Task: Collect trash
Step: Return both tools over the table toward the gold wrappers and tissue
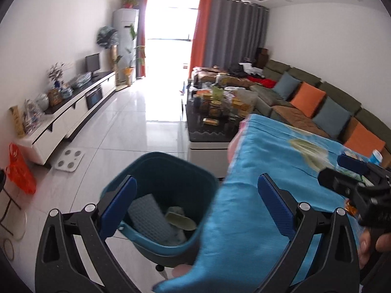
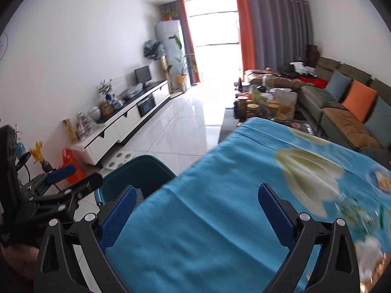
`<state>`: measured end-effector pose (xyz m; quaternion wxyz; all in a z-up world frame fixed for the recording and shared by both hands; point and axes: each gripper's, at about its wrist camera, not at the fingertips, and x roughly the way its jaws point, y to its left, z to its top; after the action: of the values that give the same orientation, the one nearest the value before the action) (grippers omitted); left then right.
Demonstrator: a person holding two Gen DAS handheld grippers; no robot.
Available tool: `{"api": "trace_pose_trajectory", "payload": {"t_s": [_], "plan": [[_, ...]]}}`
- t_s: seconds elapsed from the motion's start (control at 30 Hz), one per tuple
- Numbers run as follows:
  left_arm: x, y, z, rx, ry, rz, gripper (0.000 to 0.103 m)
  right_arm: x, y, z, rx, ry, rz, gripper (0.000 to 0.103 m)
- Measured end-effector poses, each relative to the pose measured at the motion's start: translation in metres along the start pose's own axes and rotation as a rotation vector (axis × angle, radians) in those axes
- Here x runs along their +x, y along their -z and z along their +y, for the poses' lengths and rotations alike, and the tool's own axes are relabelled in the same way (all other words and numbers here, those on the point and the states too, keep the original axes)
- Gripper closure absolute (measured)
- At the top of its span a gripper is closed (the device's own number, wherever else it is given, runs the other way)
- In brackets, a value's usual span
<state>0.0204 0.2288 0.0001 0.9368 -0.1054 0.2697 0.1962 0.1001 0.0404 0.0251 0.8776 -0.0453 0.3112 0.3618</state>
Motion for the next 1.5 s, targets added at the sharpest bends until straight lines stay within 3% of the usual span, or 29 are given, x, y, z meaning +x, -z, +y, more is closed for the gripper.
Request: {"api": "trace_pose_trajectory", "payload": {"t_s": [0.37,0.8,1.1,1.33,1.5], "plan": [[-0.031,0.011,-0.072,0.054,0.159,-0.032,0.006,-0.088,0.062,-0.053,0.102,0.165,-0.115,0.007],[-0.073,0.044,-0.167,0.216,0.387,-0.191,0.006,-0.169,0.122,-0.082,0.181,0.417,-0.272,0.007],[-0.063,0.066,-0.195,0.268,0.492,-0.12,0.006,-0.19,0.152,-0.105,0.24,0.531,-0.27,0.007],[-0.036,0.073,-0.207,0.293,0.508,-0.072,0.006,-0.182,0.156,-0.123,0.266,0.577,-0.227,0.007],[-0.022,0.072,-0.214,0.302,0.514,-0.051,0.006,-0.171,0.152,-0.138,0.28,0.595,-0.198,0.013]]}}
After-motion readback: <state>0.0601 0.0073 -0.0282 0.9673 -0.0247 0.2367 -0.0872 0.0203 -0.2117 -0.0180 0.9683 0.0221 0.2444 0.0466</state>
